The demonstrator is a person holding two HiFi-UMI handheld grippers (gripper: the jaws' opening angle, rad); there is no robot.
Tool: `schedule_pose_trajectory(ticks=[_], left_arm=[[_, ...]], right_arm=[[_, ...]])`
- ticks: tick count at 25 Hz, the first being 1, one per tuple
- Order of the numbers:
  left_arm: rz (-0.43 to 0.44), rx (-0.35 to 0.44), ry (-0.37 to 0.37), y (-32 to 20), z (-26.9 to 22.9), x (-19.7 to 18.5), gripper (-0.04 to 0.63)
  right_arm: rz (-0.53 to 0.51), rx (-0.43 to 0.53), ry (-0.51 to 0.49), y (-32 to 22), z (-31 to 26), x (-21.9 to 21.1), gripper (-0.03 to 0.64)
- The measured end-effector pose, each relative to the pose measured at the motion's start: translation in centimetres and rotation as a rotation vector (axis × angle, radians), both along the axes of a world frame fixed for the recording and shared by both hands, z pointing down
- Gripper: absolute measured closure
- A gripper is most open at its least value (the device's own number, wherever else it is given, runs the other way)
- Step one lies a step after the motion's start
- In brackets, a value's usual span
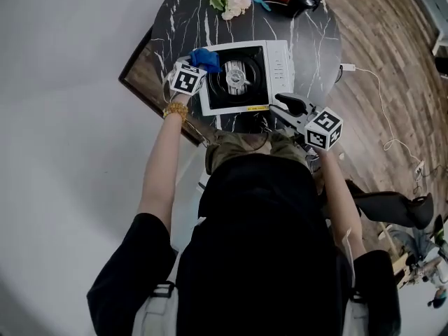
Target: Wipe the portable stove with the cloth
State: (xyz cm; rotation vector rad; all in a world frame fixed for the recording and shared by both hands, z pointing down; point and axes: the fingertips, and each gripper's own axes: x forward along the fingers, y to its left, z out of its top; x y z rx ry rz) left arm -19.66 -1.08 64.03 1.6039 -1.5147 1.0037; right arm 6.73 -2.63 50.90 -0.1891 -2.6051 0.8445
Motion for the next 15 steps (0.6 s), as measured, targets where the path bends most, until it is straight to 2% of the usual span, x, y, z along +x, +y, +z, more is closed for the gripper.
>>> schedule_pose_trajectory(ticks=[3,6,10,15], left_arm=[[-0.055,-0.021,0.063,0.1,0.3,0.0,0.54],[-0.046,-0.061,0.092,0.9,0.3,0.7,0.54],[-0.082,-0.106,0.128,3.0,0.6,2.4,0.541],[-0.057,-0.198,0.149,7.1,1.0,5.8,0.541]], right_arm=[[0.043,-0.019,0.006,-0.1,0.4,1.1,0.468],[0.056,-0.023,-0.002,-0.3,0.5,1.4,0.468],[0.046,-0.017,-0.017,-1.1,0.4,1.2,0.468],[0.025,-0.014,-0.033,-2.3,0.3,1.2,0.472]])
